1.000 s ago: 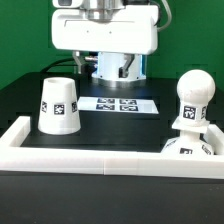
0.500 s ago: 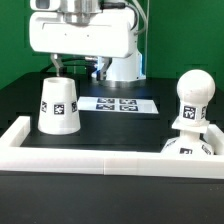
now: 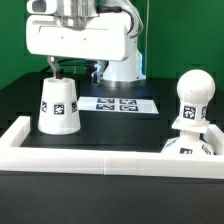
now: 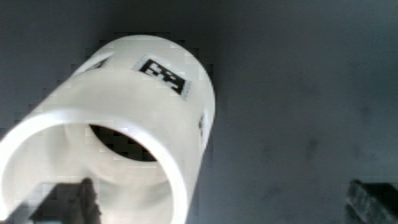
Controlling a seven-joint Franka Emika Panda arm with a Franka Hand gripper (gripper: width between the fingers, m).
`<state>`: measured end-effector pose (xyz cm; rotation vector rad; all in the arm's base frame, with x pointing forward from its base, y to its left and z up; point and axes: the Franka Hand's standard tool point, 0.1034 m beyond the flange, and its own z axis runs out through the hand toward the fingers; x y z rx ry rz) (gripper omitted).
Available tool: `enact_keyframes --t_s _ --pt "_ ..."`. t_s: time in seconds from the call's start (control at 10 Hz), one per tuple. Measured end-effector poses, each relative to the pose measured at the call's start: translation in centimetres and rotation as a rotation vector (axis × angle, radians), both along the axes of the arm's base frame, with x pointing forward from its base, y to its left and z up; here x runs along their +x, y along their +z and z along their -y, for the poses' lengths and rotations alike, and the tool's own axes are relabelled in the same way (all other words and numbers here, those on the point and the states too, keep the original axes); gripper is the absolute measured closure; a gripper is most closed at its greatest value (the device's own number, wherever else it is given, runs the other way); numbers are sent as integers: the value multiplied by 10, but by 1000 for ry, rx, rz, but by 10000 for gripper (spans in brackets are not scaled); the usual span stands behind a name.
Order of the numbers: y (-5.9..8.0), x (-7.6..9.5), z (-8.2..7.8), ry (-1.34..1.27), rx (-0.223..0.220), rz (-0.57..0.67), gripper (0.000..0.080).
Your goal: Assemble lamp
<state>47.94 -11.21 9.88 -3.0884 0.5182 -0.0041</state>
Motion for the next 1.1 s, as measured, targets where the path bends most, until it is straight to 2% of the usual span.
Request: enact_keyframes --t_s 0.1,0.4,0.9,1.1 --pt "-5 0 5 23 -8 7 100" --pt "-15 -2 3 32 -16 1 100" --pt "-26 -5 -3 47 -19 -20 100" --pt "-26 -5 -3 47 -19 -21 100"
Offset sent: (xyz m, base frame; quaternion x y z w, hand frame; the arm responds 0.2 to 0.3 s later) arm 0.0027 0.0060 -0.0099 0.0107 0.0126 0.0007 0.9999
